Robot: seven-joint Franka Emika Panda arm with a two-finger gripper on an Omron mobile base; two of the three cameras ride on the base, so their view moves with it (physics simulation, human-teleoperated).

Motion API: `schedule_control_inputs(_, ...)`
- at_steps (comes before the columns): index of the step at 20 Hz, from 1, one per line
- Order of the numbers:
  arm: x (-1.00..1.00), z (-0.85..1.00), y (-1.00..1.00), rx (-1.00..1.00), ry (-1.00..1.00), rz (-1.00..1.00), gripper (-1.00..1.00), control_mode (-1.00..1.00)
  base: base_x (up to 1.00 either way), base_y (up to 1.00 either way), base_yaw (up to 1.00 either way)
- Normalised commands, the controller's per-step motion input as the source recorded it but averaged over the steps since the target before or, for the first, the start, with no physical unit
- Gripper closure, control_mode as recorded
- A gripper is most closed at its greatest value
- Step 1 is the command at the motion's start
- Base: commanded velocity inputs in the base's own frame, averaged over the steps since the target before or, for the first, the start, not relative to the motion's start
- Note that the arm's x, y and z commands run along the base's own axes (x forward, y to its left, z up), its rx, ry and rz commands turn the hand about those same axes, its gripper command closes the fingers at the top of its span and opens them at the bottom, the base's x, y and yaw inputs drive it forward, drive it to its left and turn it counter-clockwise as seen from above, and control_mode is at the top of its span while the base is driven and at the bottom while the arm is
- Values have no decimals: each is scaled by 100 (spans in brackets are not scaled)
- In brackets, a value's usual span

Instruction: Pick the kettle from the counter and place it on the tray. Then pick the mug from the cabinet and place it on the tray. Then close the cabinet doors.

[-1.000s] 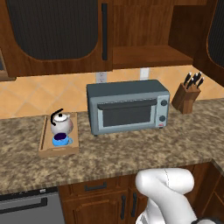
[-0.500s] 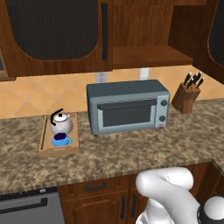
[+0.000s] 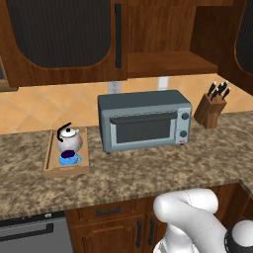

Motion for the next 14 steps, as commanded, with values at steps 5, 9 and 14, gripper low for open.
schedule_control_inputs(5, 0, 29, 100, 0, -18, 13, 100, -100, 0, 0, 0)
schedule_control_inputs(9, 0, 36, 100, 0, -32, 6, 100, -100, 0, 0, 0)
schedule_control_inputs(14, 2, 26, 95, 0, -23, 0, 100, -100, 0, 0, 0)
